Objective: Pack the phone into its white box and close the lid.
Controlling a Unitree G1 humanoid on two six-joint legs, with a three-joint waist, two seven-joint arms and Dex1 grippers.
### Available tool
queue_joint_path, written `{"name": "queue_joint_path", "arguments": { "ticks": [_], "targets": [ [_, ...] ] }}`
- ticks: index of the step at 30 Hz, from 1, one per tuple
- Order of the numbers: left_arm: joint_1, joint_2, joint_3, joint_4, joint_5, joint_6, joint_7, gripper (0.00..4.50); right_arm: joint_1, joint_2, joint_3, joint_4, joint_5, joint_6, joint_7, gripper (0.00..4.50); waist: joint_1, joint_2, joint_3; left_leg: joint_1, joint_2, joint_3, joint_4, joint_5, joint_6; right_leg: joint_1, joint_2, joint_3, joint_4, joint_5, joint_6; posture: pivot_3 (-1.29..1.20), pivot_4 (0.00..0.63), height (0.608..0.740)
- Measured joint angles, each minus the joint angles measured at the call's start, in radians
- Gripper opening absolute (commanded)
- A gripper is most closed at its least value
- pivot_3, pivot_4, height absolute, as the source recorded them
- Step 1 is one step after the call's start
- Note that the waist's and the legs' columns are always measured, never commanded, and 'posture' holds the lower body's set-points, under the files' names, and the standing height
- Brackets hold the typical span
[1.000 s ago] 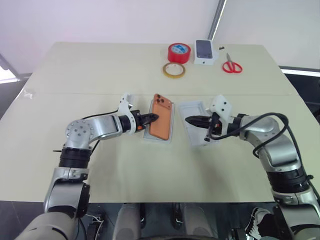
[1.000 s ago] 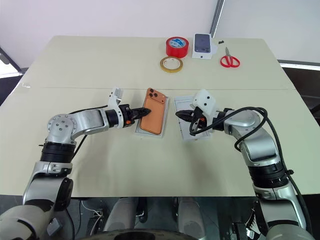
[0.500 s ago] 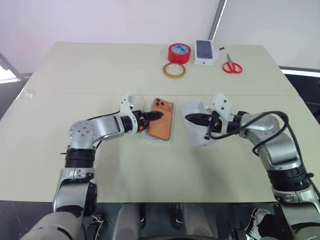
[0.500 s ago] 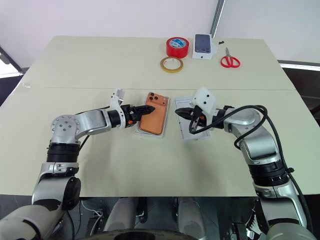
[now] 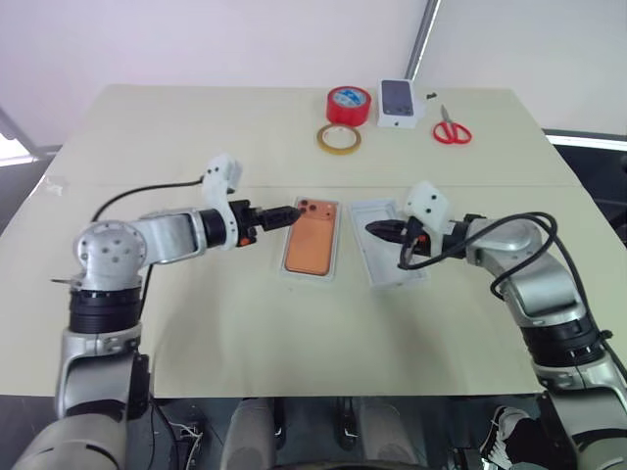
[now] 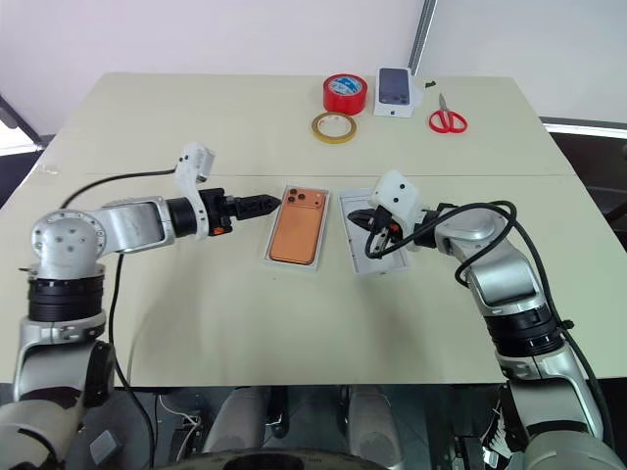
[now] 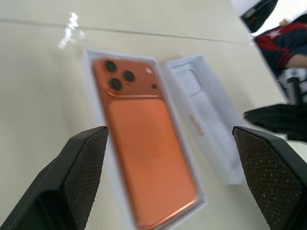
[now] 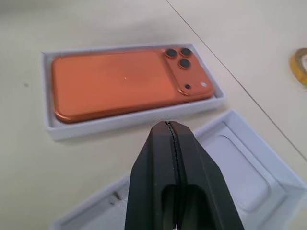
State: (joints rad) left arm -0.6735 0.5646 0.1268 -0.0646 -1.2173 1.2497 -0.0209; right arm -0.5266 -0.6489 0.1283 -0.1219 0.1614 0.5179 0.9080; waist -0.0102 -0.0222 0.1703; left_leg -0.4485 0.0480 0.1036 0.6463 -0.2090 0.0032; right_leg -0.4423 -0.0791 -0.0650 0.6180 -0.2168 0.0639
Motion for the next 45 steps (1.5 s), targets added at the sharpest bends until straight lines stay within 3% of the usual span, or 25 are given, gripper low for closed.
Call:
{"name": "queue_joint_path", "arguments": {
  "ticks": [2,7,8,18,29,35,45],
  "targets": [
    [0.014,0.045,-0.029,-0.015,0.095,-0.049,-0.049,2.98,-0.027,0.000,0.032,0.002,-0.021,0.027,-0.006,0.00,0.000,0.000,0.000,0.000,0.000,0.000,0.000,0.000,0.000,0.000,0.000,0.000,0.000,0.000,0.000,0.00,0.150,0.740],
    [0.029,0.135,-0.179,-0.013,0.373,-0.204,-0.215,0.22,-0.115,0.003,0.141,0.012,-0.111,0.100,-0.044,0.00,0.000,0.000,0.000,0.000,0.000,0.001,-0.001,0.000,0.000,-0.001,-0.001,0.000,0.000,0.000,-0.001,0.00,0.150,0.740],
    [0.030,0.140,-0.204,-0.007,0.411,-0.226,-0.243,0.06,-0.126,0.003,0.158,0.014,-0.128,0.101,-0.048,0.00,0.002,0.000,0.000,0.000,0.001,0.001,-0.001,0.000,0.000,-0.001,-0.002,0.000,-0.001,0.000,-0.001,0.00,0.150,0.740],
    [-0.074,0.065,-0.487,0.181,0.802,-0.434,-0.509,0.06,-0.215,0.071,0.375,0.152,-0.338,-0.008,-0.058,0.00,0.000,0.000,0.000,-0.002,0.000,0.002,0.001,-0.001,0.002,-0.001,-0.002,0.000,-0.001,0.000,0.000,0.00,0.150,0.740],
    [-0.093,-0.033,-0.540,0.183,0.963,-0.420,-0.617,0.06,-0.236,0.121,0.407,0.252,-0.433,-0.087,-0.039,0.00,0.002,0.000,0.000,0.000,0.000,0.003,0.002,-0.001,0.002,0.000,-0.001,0.000,0.003,0.000,0.003,0.00,0.150,0.740],
    [-0.060,-0.122,-0.544,0.080,0.967,-0.321,-0.628,0.06,-0.129,0.006,0.337,0.101,-0.430,-0.033,0.036,0.00,0.029,0.000,0.000,-0.001,0.000,0.002,0.005,-0.003,0.006,0.002,-0.003,0.001,0.002,-0.002,0.005,0.00,0.150,0.740],
    [-0.063,-0.324,-0.594,0.095,1.024,-0.290,-0.626,0.06,0.109,-0.193,0.201,-0.160,-0.430,0.086,0.103,0.00,0.051,0.001,0.000,0.000,-0.001,0.000,0.008,-0.005,0.008,0.005,-0.004,0.001,0.001,-0.003,0.004,0.00,0.150,0.740]
  ]
}}
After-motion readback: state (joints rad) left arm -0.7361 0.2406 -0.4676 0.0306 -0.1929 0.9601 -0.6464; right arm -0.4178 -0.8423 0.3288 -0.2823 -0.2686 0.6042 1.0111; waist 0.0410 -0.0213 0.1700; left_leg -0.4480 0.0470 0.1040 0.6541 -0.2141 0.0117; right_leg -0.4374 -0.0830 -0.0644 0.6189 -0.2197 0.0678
